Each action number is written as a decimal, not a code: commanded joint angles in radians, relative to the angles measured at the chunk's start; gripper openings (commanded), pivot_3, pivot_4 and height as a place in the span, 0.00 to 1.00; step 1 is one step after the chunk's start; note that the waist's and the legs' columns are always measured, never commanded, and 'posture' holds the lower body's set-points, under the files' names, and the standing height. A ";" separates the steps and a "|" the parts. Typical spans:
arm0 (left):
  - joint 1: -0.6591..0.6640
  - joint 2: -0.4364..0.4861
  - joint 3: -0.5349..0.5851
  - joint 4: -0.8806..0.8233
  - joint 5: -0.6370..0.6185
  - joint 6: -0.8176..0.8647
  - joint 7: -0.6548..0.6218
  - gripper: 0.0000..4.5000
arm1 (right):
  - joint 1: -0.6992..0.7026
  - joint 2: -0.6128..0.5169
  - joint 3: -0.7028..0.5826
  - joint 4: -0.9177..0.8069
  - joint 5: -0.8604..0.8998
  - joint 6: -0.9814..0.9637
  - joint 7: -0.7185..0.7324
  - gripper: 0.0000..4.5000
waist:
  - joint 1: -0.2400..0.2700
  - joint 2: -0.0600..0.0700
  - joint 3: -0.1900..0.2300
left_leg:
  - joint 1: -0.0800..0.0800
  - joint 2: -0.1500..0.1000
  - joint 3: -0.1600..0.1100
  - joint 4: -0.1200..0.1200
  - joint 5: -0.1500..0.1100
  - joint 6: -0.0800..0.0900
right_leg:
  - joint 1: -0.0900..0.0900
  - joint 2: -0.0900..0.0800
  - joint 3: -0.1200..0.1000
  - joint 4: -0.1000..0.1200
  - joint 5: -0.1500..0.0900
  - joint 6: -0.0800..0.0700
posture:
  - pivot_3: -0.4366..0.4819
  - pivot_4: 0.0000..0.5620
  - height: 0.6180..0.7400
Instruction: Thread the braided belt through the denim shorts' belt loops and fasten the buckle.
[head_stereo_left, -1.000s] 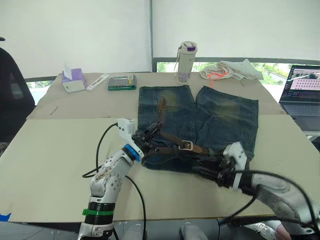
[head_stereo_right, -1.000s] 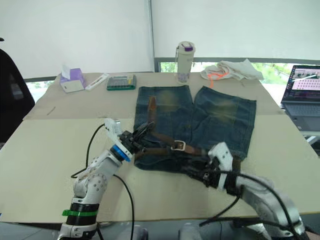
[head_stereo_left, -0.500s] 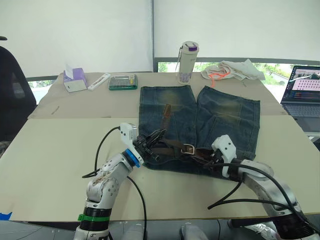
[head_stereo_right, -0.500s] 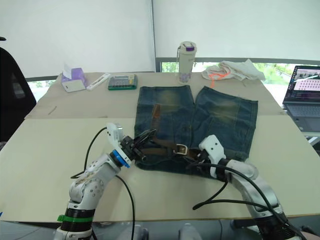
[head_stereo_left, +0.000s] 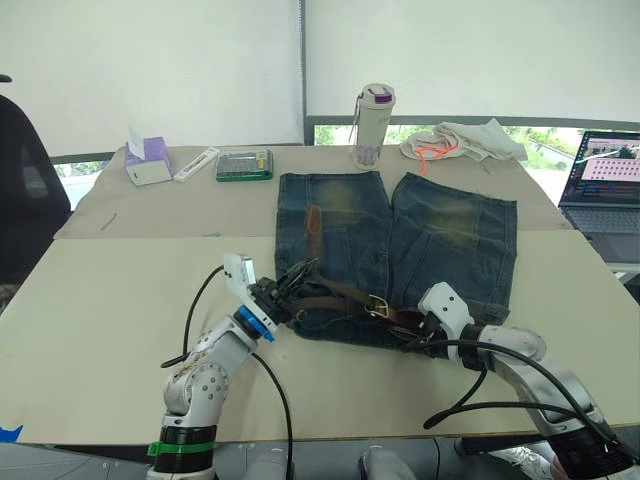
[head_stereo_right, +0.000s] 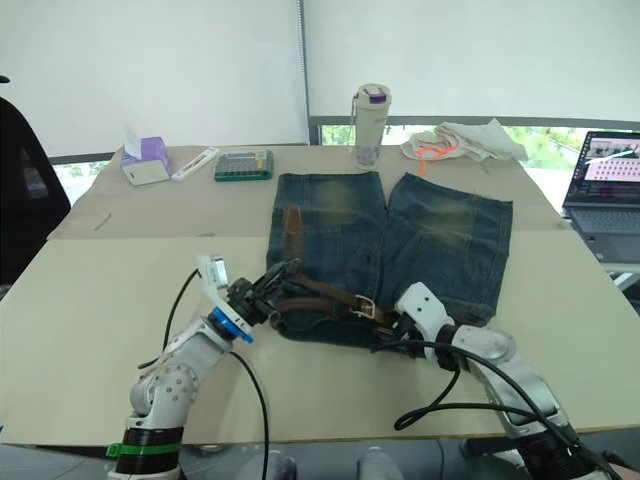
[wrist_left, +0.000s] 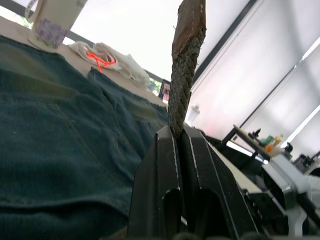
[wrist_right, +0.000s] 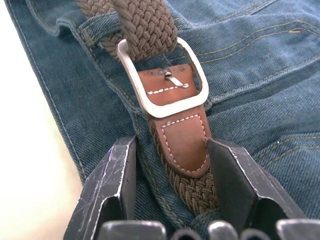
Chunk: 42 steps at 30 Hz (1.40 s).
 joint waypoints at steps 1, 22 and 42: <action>0.018 0.019 -0.009 -0.020 0.008 0.000 -0.025 0.00 | 0.013 0.027 -0.109 -0.074 0.161 0.036 0.060 0.53 | 0.001 0.001 0.001 | 0.000 0.000 0.000 0.000 0.000 0.000 | 0.000 0.000 0.000 0.000 0.000 0.000 | 0.48 0.27 1.00; 0.028 0.042 -0.013 0.043 0.101 -0.056 -0.034 0.00 | -0.110 0.060 -0.089 0.104 0.130 -0.022 0.142 0.01 | 0.000 0.001 0.000 | 0.000 0.000 -0.001 0.000 0.000 0.000 | -0.001 -0.001 0.001 0.000 0.000 0.000 | 0.48 0.27 1.00; 0.049 0.055 -0.026 0.047 0.133 -0.058 -0.061 0.00 | -0.199 0.125 -0.032 0.185 0.064 -0.062 0.178 0.01 | -0.001 0.002 0.000 | 0.000 0.000 -0.002 0.000 0.000 0.000 | -0.002 -0.001 0.001 0.001 0.000 -0.001 | 0.48 0.27 1.00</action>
